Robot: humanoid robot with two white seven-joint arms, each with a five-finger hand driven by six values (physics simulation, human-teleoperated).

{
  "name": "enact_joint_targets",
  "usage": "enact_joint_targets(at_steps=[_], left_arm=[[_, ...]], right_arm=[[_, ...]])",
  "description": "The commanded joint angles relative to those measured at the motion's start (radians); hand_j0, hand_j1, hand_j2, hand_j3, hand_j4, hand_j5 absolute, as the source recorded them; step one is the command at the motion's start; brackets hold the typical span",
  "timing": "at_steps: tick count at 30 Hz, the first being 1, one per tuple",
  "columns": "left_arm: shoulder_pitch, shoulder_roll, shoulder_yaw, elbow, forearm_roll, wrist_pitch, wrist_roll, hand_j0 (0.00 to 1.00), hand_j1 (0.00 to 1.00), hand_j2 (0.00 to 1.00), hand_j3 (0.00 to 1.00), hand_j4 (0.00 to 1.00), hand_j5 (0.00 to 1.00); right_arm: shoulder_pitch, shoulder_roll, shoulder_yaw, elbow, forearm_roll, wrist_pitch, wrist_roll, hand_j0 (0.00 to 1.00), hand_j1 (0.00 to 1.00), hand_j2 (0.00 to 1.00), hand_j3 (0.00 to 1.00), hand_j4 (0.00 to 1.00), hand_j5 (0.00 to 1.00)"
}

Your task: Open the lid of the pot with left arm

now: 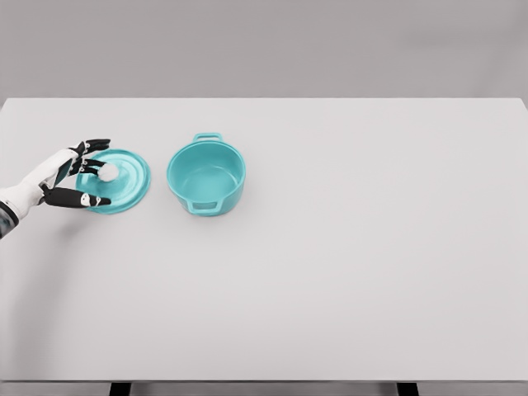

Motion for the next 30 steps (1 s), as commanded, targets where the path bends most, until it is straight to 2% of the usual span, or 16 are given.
enact_joint_targets(at_steps=[1,16,30], left_arm=[[0.0,0.002,0.0,-0.001,0.005,0.0,0.001,1.0,1.0,1.0,1.0,1.0,1.0],[-0.002,0.0,0.04,-0.008,0.005,-0.008,0.001,1.0,1.0,1.0,1.0,1.0,1.0],[0.0,-0.003,0.04,-0.007,0.005,-0.008,0.001,1.0,1.0,1.0,1.0,1.0,1.0]], right_arm=[[0.0,0.0,0.0,0.0,0.0,-0.001,0.0,1.0,1.0,1.0,1.0,1.0,1.0],[0.0,0.0,0.0,0.0,0.0,-0.001,0.0,1.0,1.0,1.0,1.0,1.0,1.0],[0.0,0.0,0.0,0.0,0.0,0.0,0.0,1.0,1.0,1.0,1.0,1.0,1.0]])
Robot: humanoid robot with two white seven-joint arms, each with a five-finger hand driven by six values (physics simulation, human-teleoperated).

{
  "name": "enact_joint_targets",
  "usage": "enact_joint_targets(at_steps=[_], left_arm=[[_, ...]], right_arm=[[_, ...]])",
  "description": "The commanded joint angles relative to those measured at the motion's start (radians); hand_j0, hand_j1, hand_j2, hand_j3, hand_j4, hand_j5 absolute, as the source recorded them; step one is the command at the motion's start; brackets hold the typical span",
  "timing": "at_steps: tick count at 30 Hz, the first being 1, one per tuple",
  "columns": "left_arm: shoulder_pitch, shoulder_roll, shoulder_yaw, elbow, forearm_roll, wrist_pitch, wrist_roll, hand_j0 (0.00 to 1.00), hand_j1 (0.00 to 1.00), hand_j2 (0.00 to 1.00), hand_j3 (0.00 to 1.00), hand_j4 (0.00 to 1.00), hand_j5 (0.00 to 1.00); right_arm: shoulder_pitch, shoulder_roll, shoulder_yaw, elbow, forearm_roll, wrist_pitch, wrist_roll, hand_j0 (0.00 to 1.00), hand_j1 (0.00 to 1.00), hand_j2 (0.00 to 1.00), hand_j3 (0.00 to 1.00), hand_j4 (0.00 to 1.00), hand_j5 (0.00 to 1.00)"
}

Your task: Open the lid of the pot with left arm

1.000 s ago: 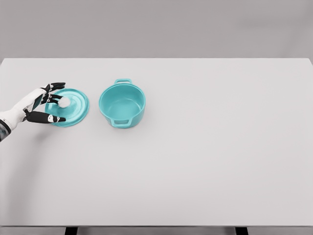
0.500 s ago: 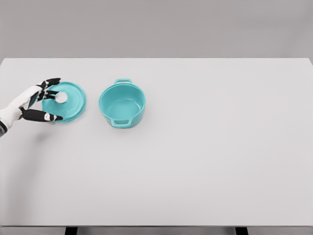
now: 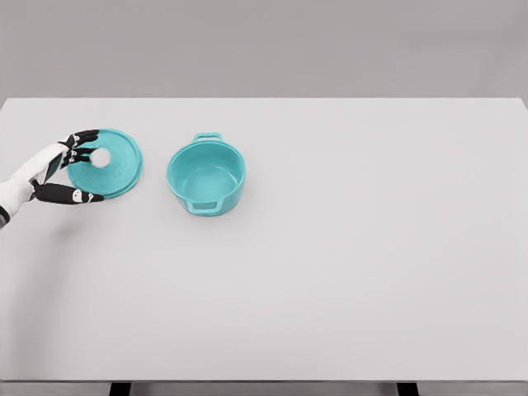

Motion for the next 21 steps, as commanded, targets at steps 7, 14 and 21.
enact_joint_targets(at_steps=[7,14,21], left_arm=[[0.003,-0.008,0.044,-0.002,0.013,0.001,0.001,1.0,1.0,1.0,1.0,1.0,1.0],[0.003,-0.009,0.049,-0.004,0.01,0.006,0.001,0.92,0.92,0.92,0.92,0.92,0.92],[0.005,-0.008,0.047,-0.007,0.01,0.0,0.001,0.52,0.52,0.52,0.52,0.52,0.52]], right_arm=[[0.0,0.0,0.0,0.0,0.0,0.0,0.0,1.0,1.0,1.0,1.0,1.0,1.0],[0.0,0.0,0.0,0.0,0.0,0.0,0.0,1.0,1.0,1.0,1.0,1.0,1.0],[0.0,0.0,0.0,0.0,0.0,0.0,0.0,1.0,1.0,1.0,1.0,1.0,1.0]])
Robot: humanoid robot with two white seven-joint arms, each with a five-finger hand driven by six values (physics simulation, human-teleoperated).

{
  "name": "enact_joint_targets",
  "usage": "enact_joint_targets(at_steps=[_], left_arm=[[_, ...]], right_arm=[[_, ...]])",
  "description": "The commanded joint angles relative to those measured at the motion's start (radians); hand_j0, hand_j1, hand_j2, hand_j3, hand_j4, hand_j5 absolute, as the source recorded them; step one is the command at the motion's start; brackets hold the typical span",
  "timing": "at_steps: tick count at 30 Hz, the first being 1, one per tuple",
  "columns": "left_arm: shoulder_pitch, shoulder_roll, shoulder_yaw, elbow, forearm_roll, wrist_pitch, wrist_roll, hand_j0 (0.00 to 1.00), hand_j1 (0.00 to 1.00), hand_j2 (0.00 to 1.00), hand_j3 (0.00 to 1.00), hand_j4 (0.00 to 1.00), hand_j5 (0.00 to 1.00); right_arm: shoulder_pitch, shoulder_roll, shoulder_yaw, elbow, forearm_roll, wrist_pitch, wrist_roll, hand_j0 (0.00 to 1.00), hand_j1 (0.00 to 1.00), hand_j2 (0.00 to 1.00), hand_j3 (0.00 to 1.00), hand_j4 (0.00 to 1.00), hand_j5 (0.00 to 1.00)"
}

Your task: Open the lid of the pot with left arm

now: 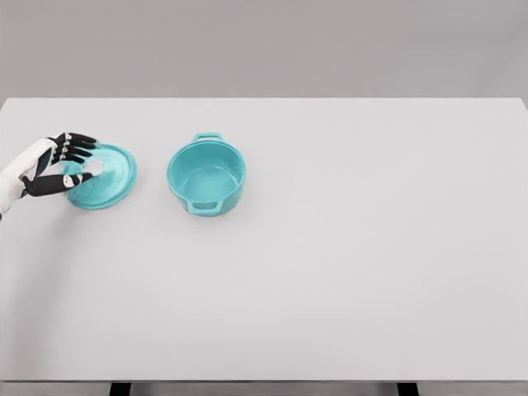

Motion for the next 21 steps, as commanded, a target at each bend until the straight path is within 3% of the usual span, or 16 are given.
enact_joint_targets(at_steps=[1,2,3,14,17,21], left_arm=[[0.0,0.001,0.0,-0.001,0.006,-0.001,0.0,0.66,0.66,0.66,0.66,0.66,0.66],[0.0,0.002,-0.001,-0.001,0.005,-0.001,0.0,0.94,0.94,0.94,0.94,0.94,0.94],[0.0,0.002,-0.001,-0.001,0.005,-0.001,0.0,1.0,1.0,1.0,1.0,1.0,1.0],[0.008,0.007,0.005,-0.038,0.006,0.002,0.0,1.0,1.0,1.0,1.0,1.0,1.0],[0.015,-0.001,0.072,-0.066,0.008,-0.001,0.0,1.0,1.0,1.0,1.0,1.0,1.0],[0.026,-0.002,0.089,-0.083,0.009,-0.002,0.0,1.0,1.0,1.0,1.0,1.0,1.0]], right_arm=[[0.0,0.0,0.0,0.0,0.0,-0.001,0.0,1.0,1.0,1.0,1.0,1.0,1.0],[0.0,0.0,0.0,0.0,0.0,0.0,0.0,1.0,1.0,1.0,1.0,1.0,1.0],[0.0,0.0,0.0,0.0,0.0,-0.001,0.0,1.0,1.0,1.0,1.0,1.0,1.0],[0.0,0.0,0.0,0.0,0.0,0.0,0.0,1.0,1.0,1.0,1.0,1.0,1.0],[0.0,0.0,0.0,0.0,0.0,0.0,0.0,1.0,1.0,1.0,1.0,1.0,1.0],[0.0,0.0,0.0,0.0,0.0,0.0,0.0,1.0,1.0,1.0,1.0,1.0,1.0]])
